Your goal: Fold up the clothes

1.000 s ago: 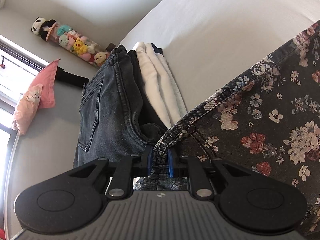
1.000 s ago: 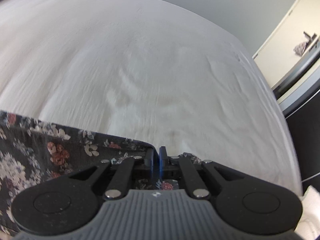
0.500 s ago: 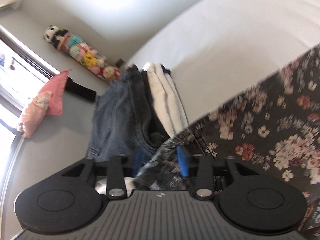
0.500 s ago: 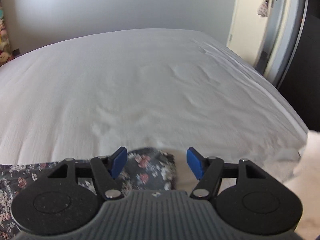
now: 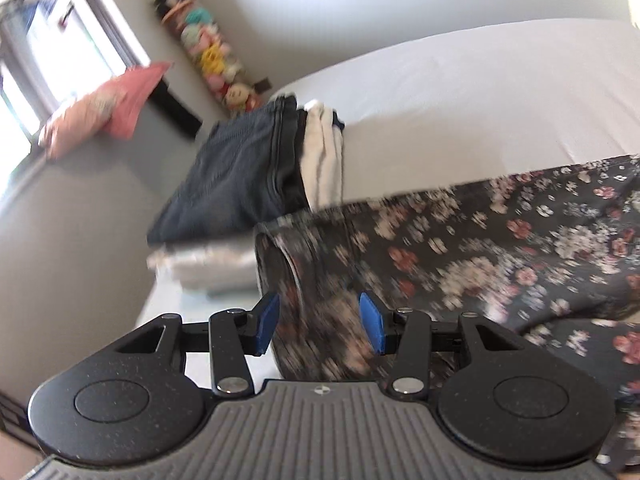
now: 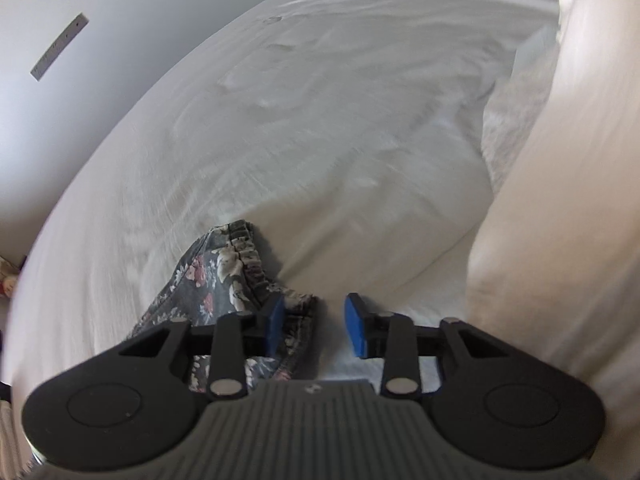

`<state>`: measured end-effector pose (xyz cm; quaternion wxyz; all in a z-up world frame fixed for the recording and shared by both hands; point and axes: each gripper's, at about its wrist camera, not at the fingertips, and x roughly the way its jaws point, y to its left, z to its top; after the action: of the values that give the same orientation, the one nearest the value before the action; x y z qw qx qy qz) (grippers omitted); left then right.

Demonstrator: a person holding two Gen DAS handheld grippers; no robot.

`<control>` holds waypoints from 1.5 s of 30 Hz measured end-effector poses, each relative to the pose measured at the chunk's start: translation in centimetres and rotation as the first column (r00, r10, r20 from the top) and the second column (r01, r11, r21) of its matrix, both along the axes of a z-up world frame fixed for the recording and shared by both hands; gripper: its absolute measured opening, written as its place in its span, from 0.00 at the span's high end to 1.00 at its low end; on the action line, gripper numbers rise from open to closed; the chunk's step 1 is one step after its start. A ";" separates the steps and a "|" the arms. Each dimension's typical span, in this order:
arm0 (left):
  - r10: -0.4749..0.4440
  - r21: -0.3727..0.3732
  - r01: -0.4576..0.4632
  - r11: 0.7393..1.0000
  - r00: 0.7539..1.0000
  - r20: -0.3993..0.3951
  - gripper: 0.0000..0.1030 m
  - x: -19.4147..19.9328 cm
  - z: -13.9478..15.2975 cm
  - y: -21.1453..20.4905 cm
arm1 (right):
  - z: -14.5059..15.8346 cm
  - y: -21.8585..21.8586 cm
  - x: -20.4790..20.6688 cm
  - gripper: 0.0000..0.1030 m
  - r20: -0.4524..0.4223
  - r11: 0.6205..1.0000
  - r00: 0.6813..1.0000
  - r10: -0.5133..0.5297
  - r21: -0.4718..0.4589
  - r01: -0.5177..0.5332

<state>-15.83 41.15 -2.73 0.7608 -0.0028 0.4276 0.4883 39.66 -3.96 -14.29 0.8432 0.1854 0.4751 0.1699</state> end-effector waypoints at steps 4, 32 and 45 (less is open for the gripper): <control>0.041 -0.045 -0.041 0.998 0.999 -0.002 0.49 -0.1 -0.3 -2.0 | 0.0 0.5 -0.5 0.83 0.067 0.999 0.997 0.036 -0.029 -0.034; 0.025 -0.279 -0.052 0.959 0.995 -0.101 0.43 1.6 1.1 -9.8 | 1.8 8.6 -17.9 0.56 0.258 0.891 0.862 0.436 0.007 -0.453; 0.492 -0.547 -0.291 0.785 0.829 0.265 0.33 -13.3 -4.6 -7.2 | 9.0 2.1 -26.2 0.49 0.396 0.965 0.880 0.261 -0.080 -0.250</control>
<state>-29.18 33.91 -7.34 0.6841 -0.3815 0.3632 0.5045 13.51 -1.83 -5.33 0.8956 0.0709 0.3134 0.3076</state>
